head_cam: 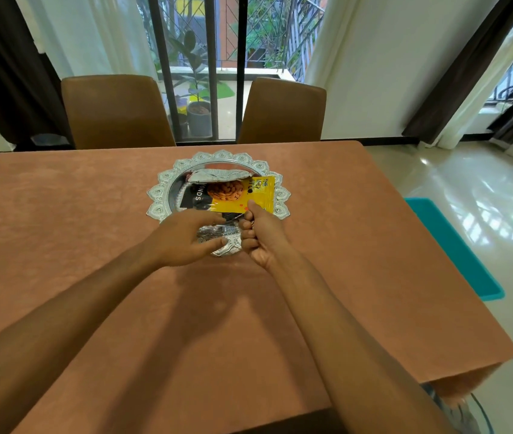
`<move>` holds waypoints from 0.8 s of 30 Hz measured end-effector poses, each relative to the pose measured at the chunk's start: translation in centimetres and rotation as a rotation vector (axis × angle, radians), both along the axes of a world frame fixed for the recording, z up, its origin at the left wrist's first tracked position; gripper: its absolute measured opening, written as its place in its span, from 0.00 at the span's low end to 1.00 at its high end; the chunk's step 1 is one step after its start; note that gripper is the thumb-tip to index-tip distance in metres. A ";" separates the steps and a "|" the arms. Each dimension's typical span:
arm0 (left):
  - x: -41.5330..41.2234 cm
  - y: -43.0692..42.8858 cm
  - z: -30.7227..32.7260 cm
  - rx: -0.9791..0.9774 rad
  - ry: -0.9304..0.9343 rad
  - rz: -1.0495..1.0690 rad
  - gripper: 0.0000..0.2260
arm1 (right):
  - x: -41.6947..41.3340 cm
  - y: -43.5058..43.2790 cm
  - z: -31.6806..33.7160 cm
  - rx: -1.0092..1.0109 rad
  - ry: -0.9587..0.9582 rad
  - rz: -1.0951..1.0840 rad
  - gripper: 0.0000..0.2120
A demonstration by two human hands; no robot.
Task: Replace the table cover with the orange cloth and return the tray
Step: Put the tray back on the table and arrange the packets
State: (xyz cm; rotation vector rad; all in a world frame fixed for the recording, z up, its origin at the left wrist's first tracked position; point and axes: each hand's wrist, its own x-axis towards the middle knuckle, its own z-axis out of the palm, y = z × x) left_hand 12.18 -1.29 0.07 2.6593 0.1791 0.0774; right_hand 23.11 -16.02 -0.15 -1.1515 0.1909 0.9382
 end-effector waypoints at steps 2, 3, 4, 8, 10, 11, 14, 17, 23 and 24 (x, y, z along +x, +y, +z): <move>0.3 -0.3 -0.3 0.065 0.073 -0.053 0.34 | 0.0 0.0 -0.1 -0.033 -0.053 0.006 0.20; 0.5 -0.3 -0.6 0.107 0.101 -0.084 0.36 | 0.0 0.0 -0.1 -0.034 -0.059 0.004 0.20; 0.6 -0.4 -0.9 0.155 0.119 -0.116 0.38 | 0.0 0.0 -0.1 -0.035 -0.061 0.001 0.21; 0.9 -0.1 -2.2 0.268 0.122 -0.164 0.38 | 0.1 -0.2 -0.5 -0.045 -0.059 -0.002 0.21; 1.0 -0.1 -1.8 0.228 0.109 -0.155 0.33 | 0.1 -0.3 -0.6 -0.057 -0.057 -0.006 0.21; 0.9 -0.2 -1.5 0.200 0.100 -0.155 0.28 | 0.1 -0.4 -0.7 -0.062 -0.056 -0.006 0.21; 0.4 0.0 -1.2 0.090 0.031 -0.123 0.17 | 0.1 -0.4 -0.7 -0.068 -0.063 -0.004 0.21; 0.1 0.5 -0.9 -0.023 -0.008 -0.048 0.21 | 0.0 -0.1 -0.7 -0.075 -0.069 0.003 0.21; 0.4 1.0 0.2 -0.156 0.036 -0.043 0.21 | 0.0 0.0 -0.7 -0.086 -0.067 0.006 0.21; 0.4 1.1 0.3 -0.172 0.038 -0.042 0.19 | 0.0 0.0 -0.7 -0.084 -0.065 0.002 0.21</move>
